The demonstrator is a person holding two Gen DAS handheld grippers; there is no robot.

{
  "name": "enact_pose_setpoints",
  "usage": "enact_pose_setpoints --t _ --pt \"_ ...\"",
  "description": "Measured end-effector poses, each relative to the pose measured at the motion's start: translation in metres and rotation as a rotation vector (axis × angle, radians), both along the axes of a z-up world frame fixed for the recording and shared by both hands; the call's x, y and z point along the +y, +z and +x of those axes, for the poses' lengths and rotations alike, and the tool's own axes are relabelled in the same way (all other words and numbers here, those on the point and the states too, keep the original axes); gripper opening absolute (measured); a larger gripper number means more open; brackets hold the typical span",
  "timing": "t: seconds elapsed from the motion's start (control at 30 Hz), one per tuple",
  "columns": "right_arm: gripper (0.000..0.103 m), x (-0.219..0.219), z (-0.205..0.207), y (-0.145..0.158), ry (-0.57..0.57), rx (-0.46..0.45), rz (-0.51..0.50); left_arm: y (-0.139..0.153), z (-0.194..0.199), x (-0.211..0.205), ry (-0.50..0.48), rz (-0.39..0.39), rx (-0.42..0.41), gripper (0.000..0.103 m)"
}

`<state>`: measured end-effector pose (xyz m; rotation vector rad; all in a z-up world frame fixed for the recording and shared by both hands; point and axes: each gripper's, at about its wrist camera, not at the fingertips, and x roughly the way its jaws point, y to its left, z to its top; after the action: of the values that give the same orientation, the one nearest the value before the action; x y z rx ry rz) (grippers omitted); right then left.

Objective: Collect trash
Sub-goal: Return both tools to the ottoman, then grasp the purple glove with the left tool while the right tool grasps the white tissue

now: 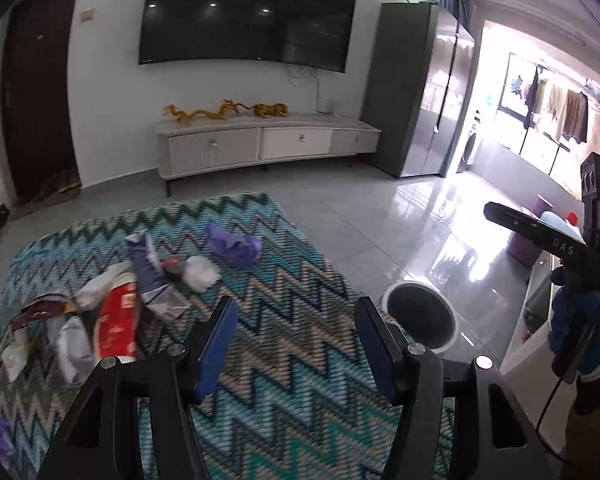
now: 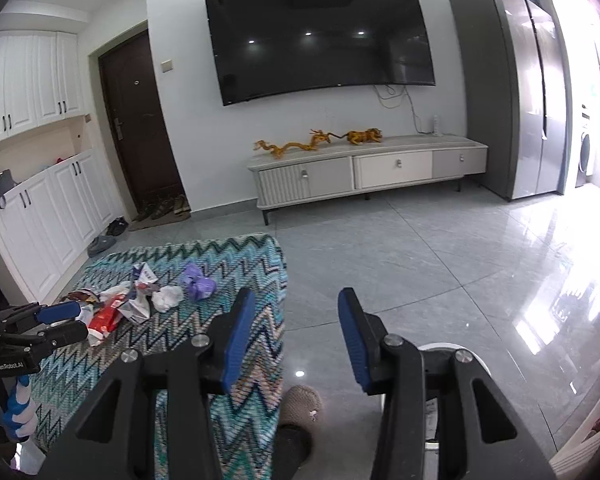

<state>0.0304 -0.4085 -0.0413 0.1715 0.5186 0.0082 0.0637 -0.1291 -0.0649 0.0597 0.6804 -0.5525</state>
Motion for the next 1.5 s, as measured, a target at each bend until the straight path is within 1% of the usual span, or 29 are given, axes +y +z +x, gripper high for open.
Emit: enact_pose_setpoints --t 0.07,0.17,0.27,0.4,0.53,0.6,0.7,0.8,0.87,1.0,1.1,1.17,1.23,1.33,1.47,1.5 --pt "0.042 0.021 0.007 0.003 0.053 -0.002 0.002 0.0 -0.003 0.035 0.075 0.004 -0.015 0.058" --pt "0.042 0.051 0.016 0.0 0.133 0.004 0.028 -0.002 -0.006 0.086 0.189 -0.004 -0.015 0.058" --pt "0.042 0.077 0.026 -0.005 0.199 0.026 0.041 -0.012 -0.009 0.137 0.306 0.021 -0.019 0.058" --pt "0.042 0.105 0.038 -0.018 0.274 0.058 0.038 -0.032 -0.017 0.198 0.442 0.049 0.018 0.058" --pt "0.042 0.125 0.053 -0.03 0.321 0.098 0.054 -0.057 -0.026 0.244 0.545 0.059 0.05 0.058" --pt "0.042 0.135 0.063 -0.038 0.341 0.124 0.054 -0.068 -0.028 0.261 0.593 0.061 0.068 0.058" --pt "0.042 0.15 0.082 -0.047 0.365 0.161 0.042 -0.085 -0.023 0.284 0.646 0.032 0.103 0.058" --pt "0.042 0.166 0.104 -0.06 0.384 0.2 0.013 -0.097 -0.015 0.296 0.667 0.016 0.125 0.058" --pt "0.042 0.173 0.119 -0.068 0.393 0.22 -0.001 -0.106 -0.008 0.301 0.661 0.002 0.149 0.058" --pt "0.042 0.187 0.151 -0.086 0.4 0.259 -0.027 -0.118 0.002 0.306 0.649 -0.001 0.171 0.058" --pt "0.042 0.196 0.175 -0.103 0.402 0.292 -0.046 -0.123 0.009 0.311 0.647 -0.02 0.188 0.058" --pt "0.042 0.201 0.191 -0.114 0.397 0.311 -0.066 -0.128 0.012 0.313 0.651 -0.033 0.201 0.054" --pt "0.042 0.203 0.204 -0.123 0.387 0.328 -0.08 -0.132 0.015 0.313 0.642 -0.048 0.21 0.048" --pt "0.042 0.207 0.221 -0.135 0.386 0.344 -0.095 -0.138 0.019 0.311 0.624 -0.062 0.219 0.044" --pt "0.042 0.212 0.234 -0.146 0.391 0.353 -0.11 -0.14 0.023 0.311 0.608 -0.079 0.219 0.041" --pt "0.042 0.213 0.237 -0.148 0.393 0.356 -0.111 -0.14 0.024 0.311 0.605 -0.082 0.219 0.038"
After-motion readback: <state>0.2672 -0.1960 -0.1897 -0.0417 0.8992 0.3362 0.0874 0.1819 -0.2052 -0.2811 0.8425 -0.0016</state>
